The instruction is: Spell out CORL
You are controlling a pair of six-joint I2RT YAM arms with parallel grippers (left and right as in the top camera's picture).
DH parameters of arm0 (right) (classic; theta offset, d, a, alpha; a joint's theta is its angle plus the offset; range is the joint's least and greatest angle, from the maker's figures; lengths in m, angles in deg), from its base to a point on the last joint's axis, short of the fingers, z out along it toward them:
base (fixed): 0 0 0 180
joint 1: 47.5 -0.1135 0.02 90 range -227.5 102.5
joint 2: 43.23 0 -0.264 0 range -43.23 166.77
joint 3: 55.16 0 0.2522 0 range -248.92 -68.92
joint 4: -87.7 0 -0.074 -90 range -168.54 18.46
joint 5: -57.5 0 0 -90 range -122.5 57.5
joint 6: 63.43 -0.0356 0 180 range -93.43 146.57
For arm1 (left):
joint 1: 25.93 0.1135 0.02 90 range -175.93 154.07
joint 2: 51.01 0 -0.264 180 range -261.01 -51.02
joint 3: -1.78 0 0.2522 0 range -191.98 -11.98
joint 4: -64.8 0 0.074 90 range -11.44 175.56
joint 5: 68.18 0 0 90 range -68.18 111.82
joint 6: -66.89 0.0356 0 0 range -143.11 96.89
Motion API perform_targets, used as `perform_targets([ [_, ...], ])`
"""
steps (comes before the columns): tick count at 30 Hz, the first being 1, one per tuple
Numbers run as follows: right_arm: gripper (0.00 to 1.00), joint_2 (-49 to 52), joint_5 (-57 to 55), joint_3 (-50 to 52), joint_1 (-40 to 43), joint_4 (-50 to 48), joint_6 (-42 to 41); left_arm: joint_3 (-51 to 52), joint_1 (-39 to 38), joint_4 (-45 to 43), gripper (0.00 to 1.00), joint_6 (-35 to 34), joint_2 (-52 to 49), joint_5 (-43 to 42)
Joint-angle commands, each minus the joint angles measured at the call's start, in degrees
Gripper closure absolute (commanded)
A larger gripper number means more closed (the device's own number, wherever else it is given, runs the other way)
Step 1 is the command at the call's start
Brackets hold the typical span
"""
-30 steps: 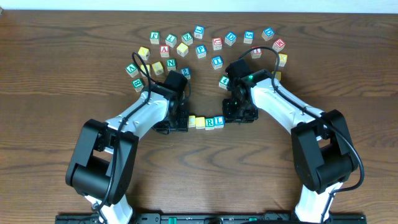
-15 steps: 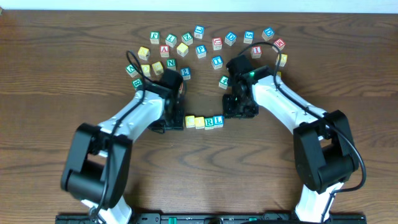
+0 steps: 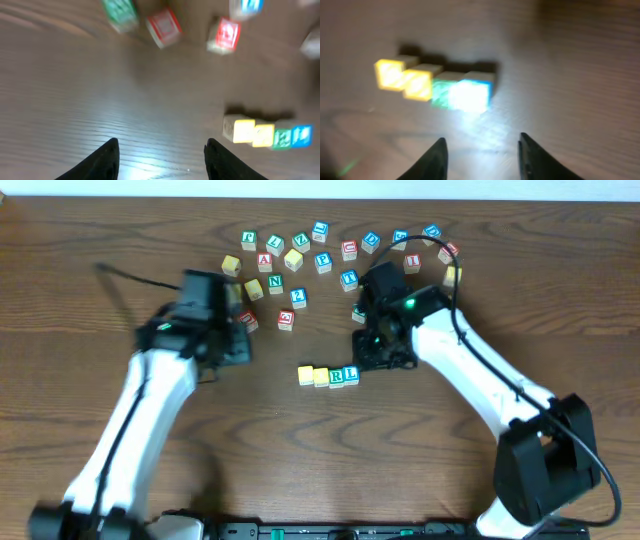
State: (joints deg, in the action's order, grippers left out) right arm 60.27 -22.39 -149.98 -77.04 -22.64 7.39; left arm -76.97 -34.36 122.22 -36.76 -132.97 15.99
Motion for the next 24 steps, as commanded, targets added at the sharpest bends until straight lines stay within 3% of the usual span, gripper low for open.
perform_targets([
  [1,0.67,-0.59,-0.09,-1.11,-4.39,0.31,-3.89,-1.75,3.91,1.14,0.46,0.48,6.86,0.94],
  [4,0.75,1.99,-0.76,-0.90,-8.52,0.31,-7.91,-1.73,5.29,1.79,0.46,0.50,8.76,0.96],
  [12,0.75,4.24,-7.23,-0.90,-13.22,-0.20,-13.38,-1.66,5.31,1.95,0.46,0.48,5.31,0.96],
  [24,0.75,10.58,-6.71,-0.83,-14.75,-1.27,-14.25,-1.62,5.31,1.99,0.46,0.48,3.61,0.94],
])
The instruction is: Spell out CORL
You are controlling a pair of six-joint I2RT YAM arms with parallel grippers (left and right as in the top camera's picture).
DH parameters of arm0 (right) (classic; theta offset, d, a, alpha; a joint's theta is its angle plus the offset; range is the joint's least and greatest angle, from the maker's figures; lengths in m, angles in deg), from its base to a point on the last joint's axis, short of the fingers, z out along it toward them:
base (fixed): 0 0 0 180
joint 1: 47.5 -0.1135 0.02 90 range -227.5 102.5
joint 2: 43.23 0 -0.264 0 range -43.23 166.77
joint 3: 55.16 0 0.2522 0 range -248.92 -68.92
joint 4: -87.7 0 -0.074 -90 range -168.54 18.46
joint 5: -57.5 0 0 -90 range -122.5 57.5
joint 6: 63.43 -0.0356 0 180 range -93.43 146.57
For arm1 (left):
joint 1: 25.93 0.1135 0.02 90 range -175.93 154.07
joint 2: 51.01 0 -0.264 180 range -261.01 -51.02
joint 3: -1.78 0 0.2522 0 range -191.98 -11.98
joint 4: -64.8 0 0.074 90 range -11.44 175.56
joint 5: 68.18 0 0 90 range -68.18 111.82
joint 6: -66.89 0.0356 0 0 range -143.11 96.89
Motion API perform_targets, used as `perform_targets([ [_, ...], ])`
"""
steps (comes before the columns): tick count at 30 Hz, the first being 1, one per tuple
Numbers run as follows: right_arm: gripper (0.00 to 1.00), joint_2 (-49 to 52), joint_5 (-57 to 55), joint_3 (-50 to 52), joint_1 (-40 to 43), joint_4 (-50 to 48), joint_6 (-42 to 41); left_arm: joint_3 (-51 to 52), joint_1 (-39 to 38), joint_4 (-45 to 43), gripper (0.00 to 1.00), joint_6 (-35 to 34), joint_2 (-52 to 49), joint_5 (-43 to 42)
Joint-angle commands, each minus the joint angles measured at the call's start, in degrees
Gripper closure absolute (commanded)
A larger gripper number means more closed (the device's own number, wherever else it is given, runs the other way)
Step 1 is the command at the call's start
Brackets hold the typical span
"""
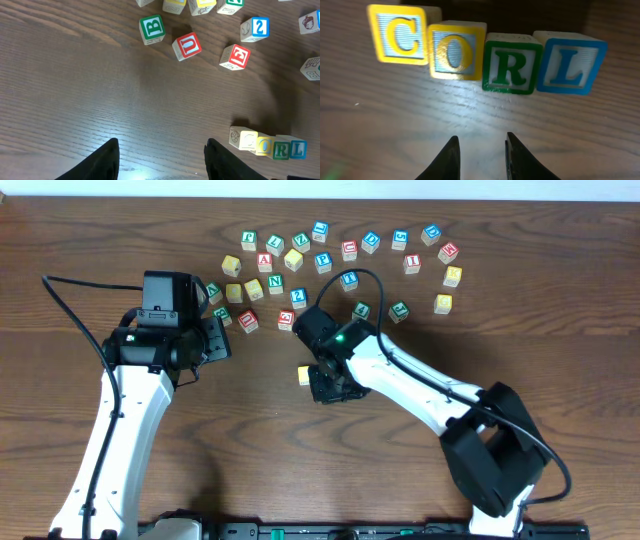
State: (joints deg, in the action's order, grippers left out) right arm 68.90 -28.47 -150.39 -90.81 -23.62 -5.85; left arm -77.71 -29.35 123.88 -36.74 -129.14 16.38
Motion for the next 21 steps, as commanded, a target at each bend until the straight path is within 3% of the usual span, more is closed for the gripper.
perform_targets([
  [1,0.75,2.43,-0.66,-0.42,-0.98,-0.33,-0.98,-0.87,0.31,0.33,0.46,0.42,-0.22,0.55],
  [21,0.70,3.28,-2.62,-0.42,-0.39,-3.52,0.17,-0.87,0.31,0.28,0.46,0.22,-0.22,0.57],
])
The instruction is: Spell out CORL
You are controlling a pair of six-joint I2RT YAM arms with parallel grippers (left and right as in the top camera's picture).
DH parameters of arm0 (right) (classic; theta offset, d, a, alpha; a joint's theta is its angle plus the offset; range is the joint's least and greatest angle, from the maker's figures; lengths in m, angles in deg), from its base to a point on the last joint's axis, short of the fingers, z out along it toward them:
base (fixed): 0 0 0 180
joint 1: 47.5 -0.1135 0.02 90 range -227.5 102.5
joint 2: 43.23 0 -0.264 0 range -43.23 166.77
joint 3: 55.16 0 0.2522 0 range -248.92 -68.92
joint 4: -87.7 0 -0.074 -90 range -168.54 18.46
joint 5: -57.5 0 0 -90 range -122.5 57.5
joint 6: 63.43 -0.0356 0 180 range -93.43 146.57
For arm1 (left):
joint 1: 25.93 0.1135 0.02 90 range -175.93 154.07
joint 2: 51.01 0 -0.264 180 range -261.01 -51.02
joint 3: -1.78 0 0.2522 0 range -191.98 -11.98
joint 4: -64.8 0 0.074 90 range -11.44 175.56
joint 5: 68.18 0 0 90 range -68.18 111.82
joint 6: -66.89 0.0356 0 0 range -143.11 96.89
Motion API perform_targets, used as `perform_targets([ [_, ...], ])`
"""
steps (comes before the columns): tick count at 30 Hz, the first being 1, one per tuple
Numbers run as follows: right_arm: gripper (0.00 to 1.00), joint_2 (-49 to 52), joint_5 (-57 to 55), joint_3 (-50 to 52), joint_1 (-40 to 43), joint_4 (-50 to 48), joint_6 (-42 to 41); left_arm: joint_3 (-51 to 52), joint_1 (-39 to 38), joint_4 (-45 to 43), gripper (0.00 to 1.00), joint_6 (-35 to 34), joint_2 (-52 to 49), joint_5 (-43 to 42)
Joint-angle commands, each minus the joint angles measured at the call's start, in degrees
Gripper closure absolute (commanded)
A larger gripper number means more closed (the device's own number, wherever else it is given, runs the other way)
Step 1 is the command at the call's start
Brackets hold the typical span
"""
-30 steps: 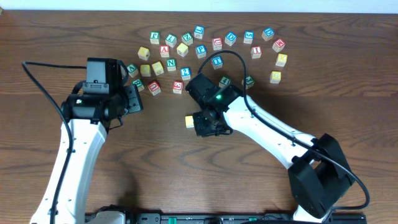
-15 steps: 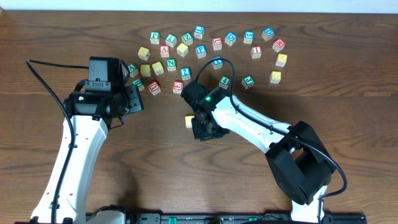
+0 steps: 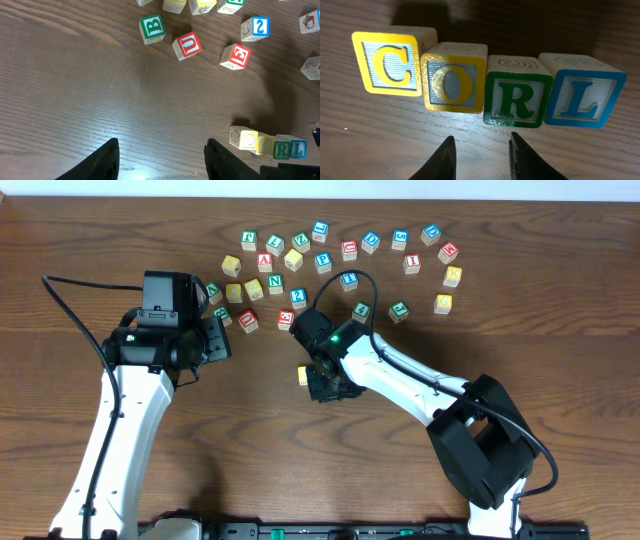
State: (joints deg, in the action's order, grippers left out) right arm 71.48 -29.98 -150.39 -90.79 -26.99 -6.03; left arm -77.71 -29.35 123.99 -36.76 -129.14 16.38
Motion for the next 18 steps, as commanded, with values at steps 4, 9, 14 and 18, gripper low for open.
perform_targets([
  [4,0.69,0.72,-1.14,-0.42,-0.42,-0.33,0.52,-0.87,0.31,0.17,0.46,0.24,-0.22,0.55],
  [9,0.69,0.72,-1.16,-0.42,-0.42,-0.57,0.52,-0.87,0.31,0.17,0.46,0.24,-0.22,0.57],
  [14,0.69,0.72,-1.38,-0.42,-0.42,-0.61,0.52,-0.87,0.31,0.17,0.46,0.24,-0.24,0.57],
  [18,0.69,0.72,-1.57,-0.37,-0.42,-1.16,0.52,-0.87,0.31,0.17,0.46,0.26,-0.83,0.57],
])
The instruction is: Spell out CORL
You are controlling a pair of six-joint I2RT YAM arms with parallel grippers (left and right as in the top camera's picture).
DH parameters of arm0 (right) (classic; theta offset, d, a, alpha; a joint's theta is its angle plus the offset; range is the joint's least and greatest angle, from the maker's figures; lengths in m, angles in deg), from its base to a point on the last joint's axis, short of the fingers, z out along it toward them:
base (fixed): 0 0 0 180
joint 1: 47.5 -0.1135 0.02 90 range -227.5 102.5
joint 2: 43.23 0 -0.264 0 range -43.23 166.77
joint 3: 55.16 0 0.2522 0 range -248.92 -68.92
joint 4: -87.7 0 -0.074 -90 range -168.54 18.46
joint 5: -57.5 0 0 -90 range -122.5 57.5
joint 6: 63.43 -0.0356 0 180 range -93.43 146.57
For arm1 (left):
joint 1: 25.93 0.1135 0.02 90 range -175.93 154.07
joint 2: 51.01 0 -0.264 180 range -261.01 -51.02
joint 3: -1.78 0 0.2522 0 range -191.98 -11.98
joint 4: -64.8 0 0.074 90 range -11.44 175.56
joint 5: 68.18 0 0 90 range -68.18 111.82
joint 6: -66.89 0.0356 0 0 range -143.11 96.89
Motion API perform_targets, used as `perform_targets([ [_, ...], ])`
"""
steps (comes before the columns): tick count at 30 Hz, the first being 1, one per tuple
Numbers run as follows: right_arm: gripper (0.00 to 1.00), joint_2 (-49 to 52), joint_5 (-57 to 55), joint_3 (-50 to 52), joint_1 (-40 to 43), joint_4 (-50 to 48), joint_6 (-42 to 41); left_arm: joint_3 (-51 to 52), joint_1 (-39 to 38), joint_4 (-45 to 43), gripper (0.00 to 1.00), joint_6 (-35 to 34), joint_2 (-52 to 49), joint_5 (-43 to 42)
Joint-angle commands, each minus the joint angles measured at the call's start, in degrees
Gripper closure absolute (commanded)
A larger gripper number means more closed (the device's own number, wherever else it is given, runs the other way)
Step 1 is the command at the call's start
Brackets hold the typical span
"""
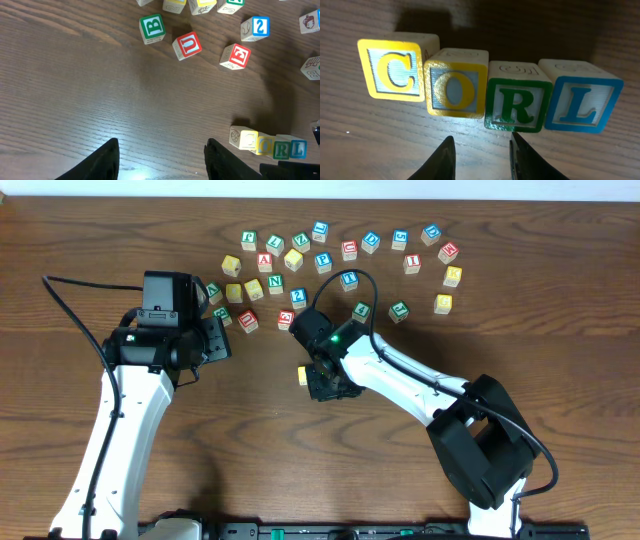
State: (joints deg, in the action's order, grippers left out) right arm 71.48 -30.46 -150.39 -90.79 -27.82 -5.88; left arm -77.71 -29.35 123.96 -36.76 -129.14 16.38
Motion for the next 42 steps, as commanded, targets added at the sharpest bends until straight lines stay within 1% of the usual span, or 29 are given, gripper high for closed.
perform_targets([
  [1,0.69,0.72,-1.11,-0.37,-0.42,-0.37,0.37,-0.87,0.31,0.20,0.46,0.26,-0.98,0.57],
  [10,0.69,0.72,-1.33,-0.31,-0.42,-0.57,0.39,-0.85,0.31,0.22,0.46,0.24,-3.61,0.55],
  [42,0.67,0.72,-1.33,0.17,-0.42,-2.01,0.35,-0.85,0.28,0.55,0.46,-0.15,-3.65,0.52],
])
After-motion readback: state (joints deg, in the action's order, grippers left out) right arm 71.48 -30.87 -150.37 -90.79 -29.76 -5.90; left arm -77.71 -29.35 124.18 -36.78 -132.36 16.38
